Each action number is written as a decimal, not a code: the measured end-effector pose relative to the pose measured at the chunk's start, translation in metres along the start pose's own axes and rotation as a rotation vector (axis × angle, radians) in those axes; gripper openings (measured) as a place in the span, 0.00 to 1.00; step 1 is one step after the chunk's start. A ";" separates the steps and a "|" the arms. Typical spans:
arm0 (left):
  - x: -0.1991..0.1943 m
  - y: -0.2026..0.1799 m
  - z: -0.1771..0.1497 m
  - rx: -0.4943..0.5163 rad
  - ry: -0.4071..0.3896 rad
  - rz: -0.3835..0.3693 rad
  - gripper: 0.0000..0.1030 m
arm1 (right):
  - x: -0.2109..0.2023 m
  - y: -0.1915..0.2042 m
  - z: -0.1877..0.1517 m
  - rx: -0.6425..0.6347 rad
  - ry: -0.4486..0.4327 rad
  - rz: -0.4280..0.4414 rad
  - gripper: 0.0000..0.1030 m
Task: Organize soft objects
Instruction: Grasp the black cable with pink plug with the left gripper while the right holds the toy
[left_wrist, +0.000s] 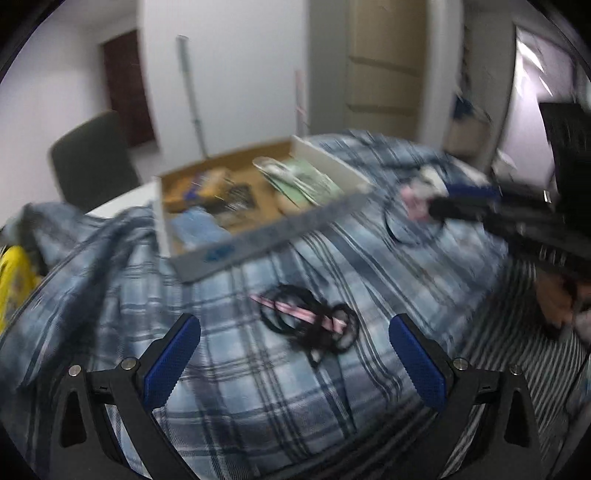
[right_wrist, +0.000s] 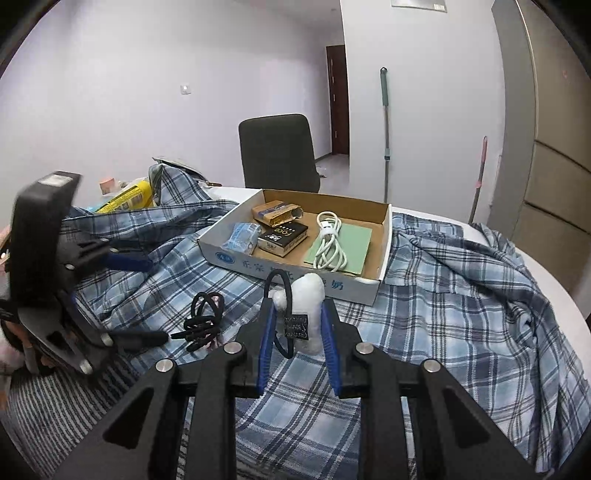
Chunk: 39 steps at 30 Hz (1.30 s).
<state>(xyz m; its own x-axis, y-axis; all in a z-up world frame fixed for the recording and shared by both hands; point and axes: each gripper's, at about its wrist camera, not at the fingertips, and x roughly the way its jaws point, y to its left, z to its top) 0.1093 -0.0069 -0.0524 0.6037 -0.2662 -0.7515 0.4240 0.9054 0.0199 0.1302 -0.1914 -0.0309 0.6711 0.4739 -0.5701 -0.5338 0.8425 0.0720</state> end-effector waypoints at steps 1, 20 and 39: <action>0.006 -0.005 0.001 0.034 0.033 -0.008 1.00 | 0.001 -0.001 0.000 0.003 0.002 0.007 0.23; 0.061 0.015 0.021 0.023 0.243 -0.033 0.85 | -0.001 -0.004 -0.003 0.025 0.001 0.042 0.23; 0.060 0.031 0.026 -0.075 0.213 -0.150 0.18 | -0.002 0.000 -0.004 0.009 0.007 0.058 0.23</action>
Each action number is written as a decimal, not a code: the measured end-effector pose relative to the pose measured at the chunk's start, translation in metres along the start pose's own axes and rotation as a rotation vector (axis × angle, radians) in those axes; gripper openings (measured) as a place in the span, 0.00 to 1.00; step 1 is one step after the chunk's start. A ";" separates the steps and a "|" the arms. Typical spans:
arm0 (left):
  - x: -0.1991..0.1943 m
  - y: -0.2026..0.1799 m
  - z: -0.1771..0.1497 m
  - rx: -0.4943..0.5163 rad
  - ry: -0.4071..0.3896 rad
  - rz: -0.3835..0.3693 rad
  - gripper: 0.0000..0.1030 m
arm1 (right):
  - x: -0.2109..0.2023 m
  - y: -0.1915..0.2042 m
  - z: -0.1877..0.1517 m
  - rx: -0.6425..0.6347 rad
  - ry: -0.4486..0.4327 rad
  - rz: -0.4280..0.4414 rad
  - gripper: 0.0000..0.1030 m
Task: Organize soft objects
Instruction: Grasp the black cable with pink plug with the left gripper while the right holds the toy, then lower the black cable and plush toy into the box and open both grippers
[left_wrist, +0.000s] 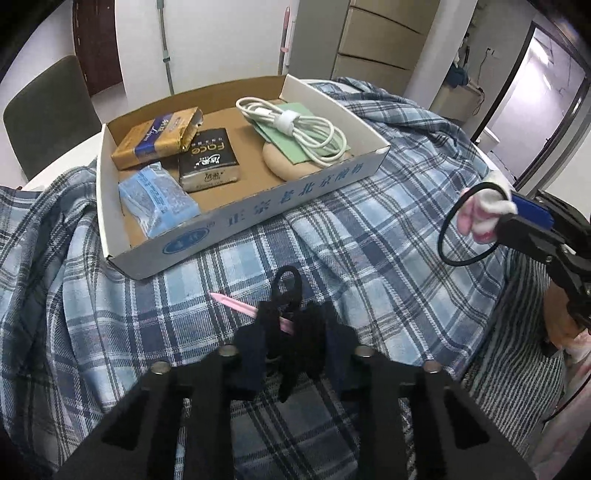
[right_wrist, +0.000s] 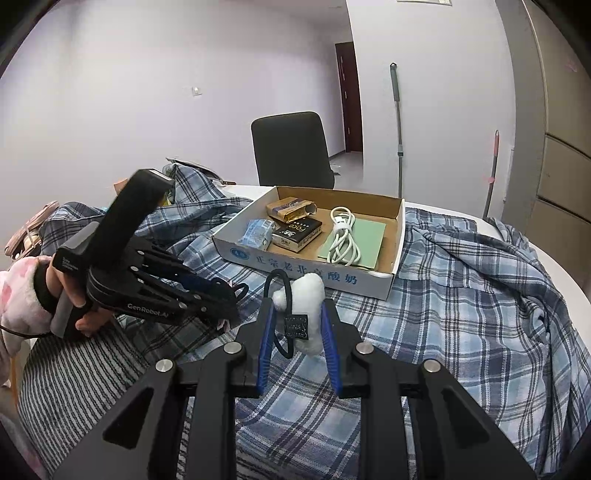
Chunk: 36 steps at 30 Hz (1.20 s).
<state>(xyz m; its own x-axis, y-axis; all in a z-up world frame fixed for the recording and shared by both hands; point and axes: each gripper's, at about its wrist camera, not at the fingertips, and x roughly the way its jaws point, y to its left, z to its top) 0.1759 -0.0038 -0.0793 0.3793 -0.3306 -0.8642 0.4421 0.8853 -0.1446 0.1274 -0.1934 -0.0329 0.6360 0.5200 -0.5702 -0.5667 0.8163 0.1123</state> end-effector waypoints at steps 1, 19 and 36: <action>-0.002 -0.001 -0.001 0.002 -0.007 0.004 0.16 | 0.000 0.000 0.000 0.000 -0.001 -0.001 0.23; -0.083 -0.026 -0.044 0.023 -0.501 0.202 0.15 | -0.023 0.001 0.001 -0.002 -0.147 -0.049 0.23; -0.133 -0.037 -0.020 0.005 -0.771 0.265 0.15 | -0.039 0.002 0.038 -0.020 -0.315 -0.087 0.24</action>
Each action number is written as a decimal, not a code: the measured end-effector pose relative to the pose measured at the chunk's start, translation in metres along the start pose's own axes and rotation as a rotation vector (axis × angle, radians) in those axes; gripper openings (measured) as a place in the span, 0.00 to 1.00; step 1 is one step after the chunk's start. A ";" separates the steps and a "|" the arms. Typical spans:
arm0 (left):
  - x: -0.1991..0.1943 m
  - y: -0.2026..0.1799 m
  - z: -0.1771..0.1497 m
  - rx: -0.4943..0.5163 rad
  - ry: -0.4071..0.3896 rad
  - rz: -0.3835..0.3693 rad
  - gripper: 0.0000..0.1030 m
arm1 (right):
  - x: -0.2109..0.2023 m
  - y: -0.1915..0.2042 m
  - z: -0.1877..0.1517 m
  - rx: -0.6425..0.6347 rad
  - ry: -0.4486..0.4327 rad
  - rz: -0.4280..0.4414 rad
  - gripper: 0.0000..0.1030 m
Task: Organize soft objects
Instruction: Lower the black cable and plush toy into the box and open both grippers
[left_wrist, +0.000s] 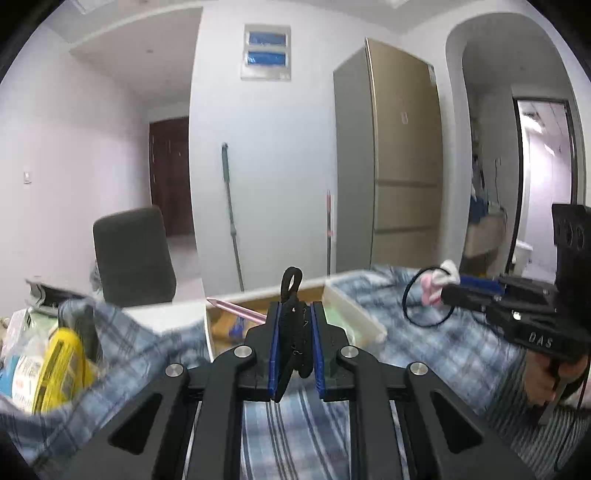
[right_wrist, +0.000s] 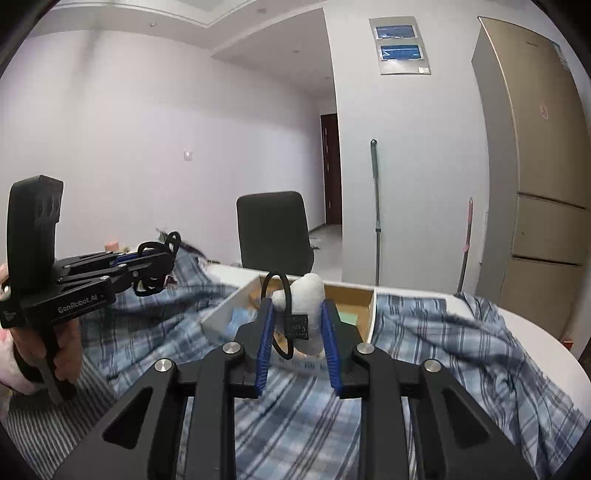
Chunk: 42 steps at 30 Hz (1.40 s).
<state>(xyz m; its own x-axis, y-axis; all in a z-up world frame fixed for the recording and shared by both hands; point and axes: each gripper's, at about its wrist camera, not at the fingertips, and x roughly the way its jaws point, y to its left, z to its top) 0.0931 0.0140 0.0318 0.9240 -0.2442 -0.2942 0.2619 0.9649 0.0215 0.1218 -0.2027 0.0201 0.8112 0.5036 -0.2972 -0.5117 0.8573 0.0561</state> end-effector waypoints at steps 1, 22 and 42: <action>0.004 0.001 0.004 0.005 -0.032 0.023 0.15 | 0.004 -0.002 0.005 0.003 -0.009 -0.001 0.24; 0.127 0.035 -0.013 -0.075 -0.001 0.015 0.15 | 0.124 -0.015 0.006 -0.022 -0.019 -0.028 0.24; 0.138 0.033 -0.031 -0.064 0.084 -0.029 0.15 | 0.149 -0.004 -0.014 -0.058 0.110 0.021 0.24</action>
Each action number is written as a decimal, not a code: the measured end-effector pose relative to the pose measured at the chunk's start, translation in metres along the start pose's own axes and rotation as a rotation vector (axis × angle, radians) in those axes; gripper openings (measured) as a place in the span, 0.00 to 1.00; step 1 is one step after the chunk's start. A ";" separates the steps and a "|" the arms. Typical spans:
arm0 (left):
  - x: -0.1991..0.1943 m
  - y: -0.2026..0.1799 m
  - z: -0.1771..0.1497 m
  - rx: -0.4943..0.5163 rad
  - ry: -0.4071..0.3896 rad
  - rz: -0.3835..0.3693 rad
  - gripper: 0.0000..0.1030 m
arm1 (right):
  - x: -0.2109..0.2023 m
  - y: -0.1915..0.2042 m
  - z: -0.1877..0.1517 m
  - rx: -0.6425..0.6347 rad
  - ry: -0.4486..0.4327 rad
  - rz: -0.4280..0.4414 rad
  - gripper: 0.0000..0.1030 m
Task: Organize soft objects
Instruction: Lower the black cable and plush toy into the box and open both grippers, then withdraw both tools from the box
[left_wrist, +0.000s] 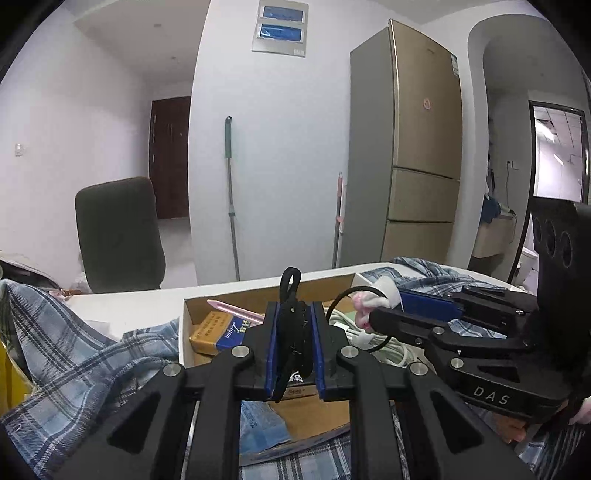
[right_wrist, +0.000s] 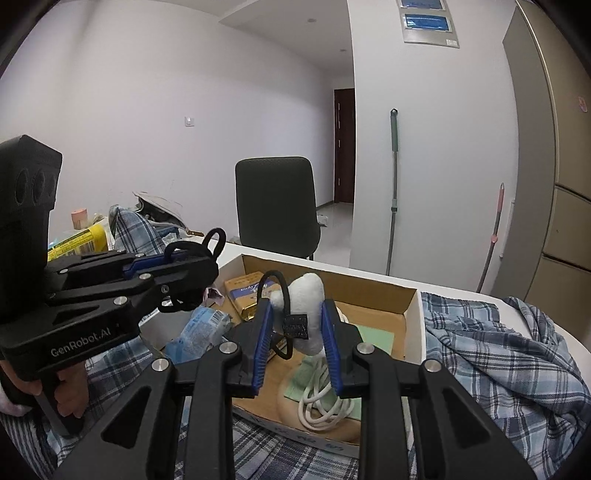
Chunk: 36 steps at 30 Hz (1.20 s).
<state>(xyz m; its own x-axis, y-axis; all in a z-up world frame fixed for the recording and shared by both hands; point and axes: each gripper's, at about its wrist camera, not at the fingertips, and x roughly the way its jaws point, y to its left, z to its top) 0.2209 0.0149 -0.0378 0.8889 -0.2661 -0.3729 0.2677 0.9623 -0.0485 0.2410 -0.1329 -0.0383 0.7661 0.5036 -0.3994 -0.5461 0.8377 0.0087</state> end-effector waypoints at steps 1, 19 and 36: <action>0.001 0.000 0.000 -0.001 0.008 0.000 0.15 | 0.001 0.000 0.000 0.003 0.002 -0.001 0.24; 0.025 0.008 -0.008 -0.039 0.134 0.005 0.15 | 0.006 -0.001 0.001 0.016 0.028 0.001 0.24; 0.007 0.020 0.002 -0.101 0.077 0.053 0.61 | -0.003 -0.012 0.004 0.041 -0.004 -0.066 0.62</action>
<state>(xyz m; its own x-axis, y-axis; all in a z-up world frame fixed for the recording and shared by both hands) 0.2332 0.0324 -0.0395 0.8687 -0.2131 -0.4472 0.1788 0.9768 -0.1181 0.2464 -0.1437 -0.0339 0.8017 0.4474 -0.3964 -0.4797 0.8772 0.0201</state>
